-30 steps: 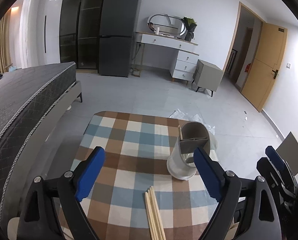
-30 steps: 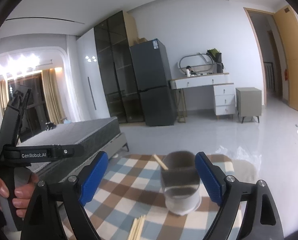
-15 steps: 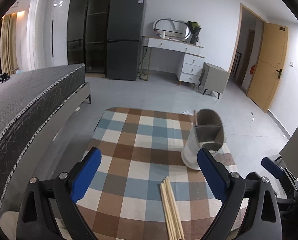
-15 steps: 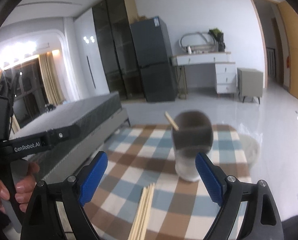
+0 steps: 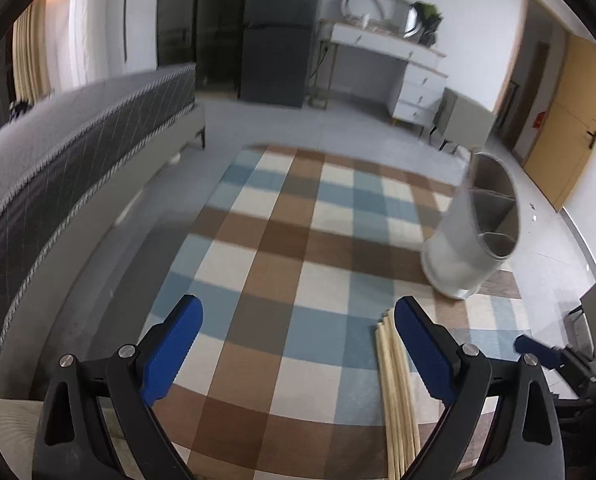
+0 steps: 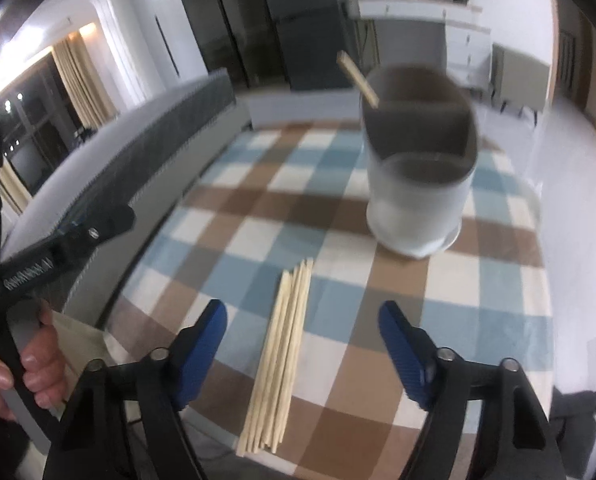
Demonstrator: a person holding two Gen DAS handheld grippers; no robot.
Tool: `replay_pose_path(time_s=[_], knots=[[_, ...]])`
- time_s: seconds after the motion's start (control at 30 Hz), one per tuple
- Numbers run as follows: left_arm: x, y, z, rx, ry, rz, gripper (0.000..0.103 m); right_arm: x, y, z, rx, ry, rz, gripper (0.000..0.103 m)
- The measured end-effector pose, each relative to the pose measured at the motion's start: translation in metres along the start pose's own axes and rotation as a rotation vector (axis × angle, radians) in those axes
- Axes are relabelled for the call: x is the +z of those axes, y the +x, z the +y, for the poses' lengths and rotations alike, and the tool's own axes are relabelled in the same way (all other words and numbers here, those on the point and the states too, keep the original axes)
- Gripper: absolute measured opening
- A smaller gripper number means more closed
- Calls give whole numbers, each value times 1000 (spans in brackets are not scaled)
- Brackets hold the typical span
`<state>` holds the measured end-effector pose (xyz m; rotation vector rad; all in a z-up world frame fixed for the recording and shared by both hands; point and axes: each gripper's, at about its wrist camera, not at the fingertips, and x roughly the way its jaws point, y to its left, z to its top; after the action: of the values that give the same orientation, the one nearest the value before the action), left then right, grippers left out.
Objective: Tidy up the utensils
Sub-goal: 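Return the right tool to the bundle and grasp another chopstick while the left tool follows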
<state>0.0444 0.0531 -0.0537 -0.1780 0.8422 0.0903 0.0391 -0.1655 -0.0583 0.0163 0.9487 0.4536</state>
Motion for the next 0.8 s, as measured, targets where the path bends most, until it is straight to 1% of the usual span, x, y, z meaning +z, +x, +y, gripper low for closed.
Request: replay_pose_path(time_s=[0.03, 0.1, 0.13, 0.17, 0.2, 0.23, 0.3, 0.37, 0.43, 0.47, 0.53, 0.6, 0.7, 0.8], knots=[[1, 4, 4, 1, -17, 15, 94, 1, 7, 0, 0, 0, 23, 64], [3, 12, 13, 11, -53, 54, 94, 8, 28, 0, 9, -1, 83, 59], [3, 15, 17, 13, -69, 70, 94, 12, 38, 1, 8, -6, 115, 55], [4, 19, 22, 16, -88, 87, 94, 16, 47, 2, 6, -15, 142, 49], [4, 21, 25, 20, -102, 98, 94, 20, 61, 6, 6, -41, 180, 37], [4, 25, 30, 26, -124, 112, 94, 23, 69, 8, -2, -64, 203, 34], [3, 29, 35, 34, -145, 132, 94, 29, 89, 15, -20, -117, 257, 34], [3, 34, 40, 35, -164, 156, 94, 33, 105, 16, -31, -142, 297, 33], [4, 36, 42, 32, -177, 172, 94, 36, 118, 16, -40, -153, 337, 27], [4, 36, 43, 30, -180, 178, 94, 36, 123, 15, -45, -154, 351, 26], [4, 37, 44, 33, -181, 186, 94, 38, 129, 14, -50, -152, 368, 21], [4, 38, 46, 34, -189, 196, 94, 37, 134, 12, -47, -145, 385, 21], [4, 40, 47, 22, -202, 216, 94, 33, 138, 8, -15, -107, 414, 15], [4, 42, 47, 22, -201, 230, 94, 32, 135, 3, 0, -82, 390, 12]])
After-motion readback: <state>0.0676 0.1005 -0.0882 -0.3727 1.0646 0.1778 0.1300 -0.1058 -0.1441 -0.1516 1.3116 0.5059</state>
